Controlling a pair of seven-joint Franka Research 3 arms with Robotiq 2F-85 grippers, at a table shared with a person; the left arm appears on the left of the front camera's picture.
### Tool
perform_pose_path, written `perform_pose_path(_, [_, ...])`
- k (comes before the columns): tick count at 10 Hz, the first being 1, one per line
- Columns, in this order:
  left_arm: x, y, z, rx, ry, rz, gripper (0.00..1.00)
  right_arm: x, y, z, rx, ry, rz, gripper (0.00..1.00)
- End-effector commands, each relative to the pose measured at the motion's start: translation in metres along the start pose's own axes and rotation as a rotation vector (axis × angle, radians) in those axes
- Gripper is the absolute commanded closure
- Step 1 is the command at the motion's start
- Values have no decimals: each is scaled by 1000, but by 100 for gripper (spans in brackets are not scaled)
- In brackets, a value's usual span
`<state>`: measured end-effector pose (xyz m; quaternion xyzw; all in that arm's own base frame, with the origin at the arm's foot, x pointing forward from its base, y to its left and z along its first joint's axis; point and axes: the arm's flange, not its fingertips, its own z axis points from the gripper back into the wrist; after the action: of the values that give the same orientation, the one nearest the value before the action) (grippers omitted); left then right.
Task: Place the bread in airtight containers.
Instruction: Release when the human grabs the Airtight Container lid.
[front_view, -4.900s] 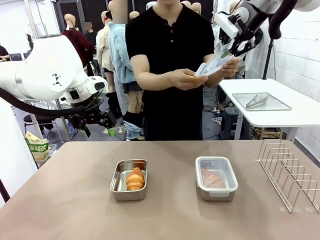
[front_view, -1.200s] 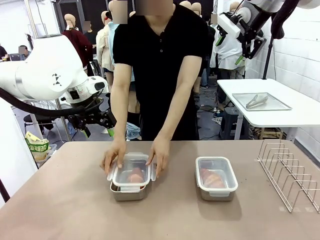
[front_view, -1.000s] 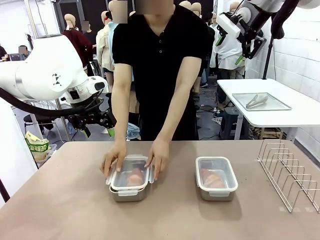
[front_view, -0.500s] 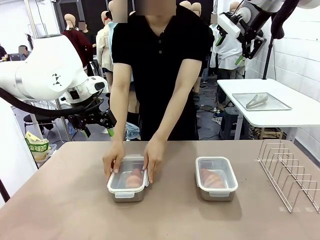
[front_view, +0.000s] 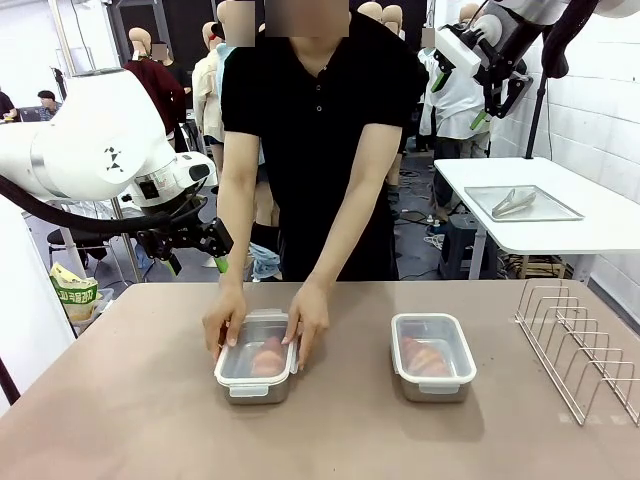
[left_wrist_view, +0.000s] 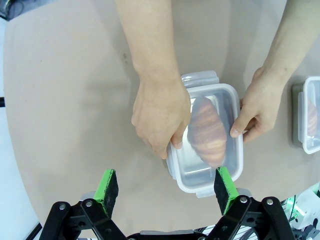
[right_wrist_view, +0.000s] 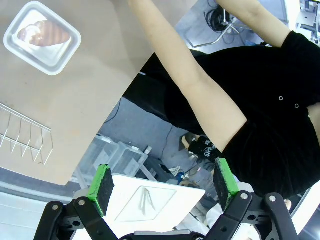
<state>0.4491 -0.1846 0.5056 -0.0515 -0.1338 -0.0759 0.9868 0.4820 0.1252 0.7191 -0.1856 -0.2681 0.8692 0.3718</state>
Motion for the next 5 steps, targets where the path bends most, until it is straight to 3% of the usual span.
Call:
perform_pose_path(1, [2,2,1,8,-3,10,0,0,0,0,-1,1,-1,0])
perform_pose_path(5, [2,2,1,8,-3,10,0,0,0,0,-1,1,-1,0])
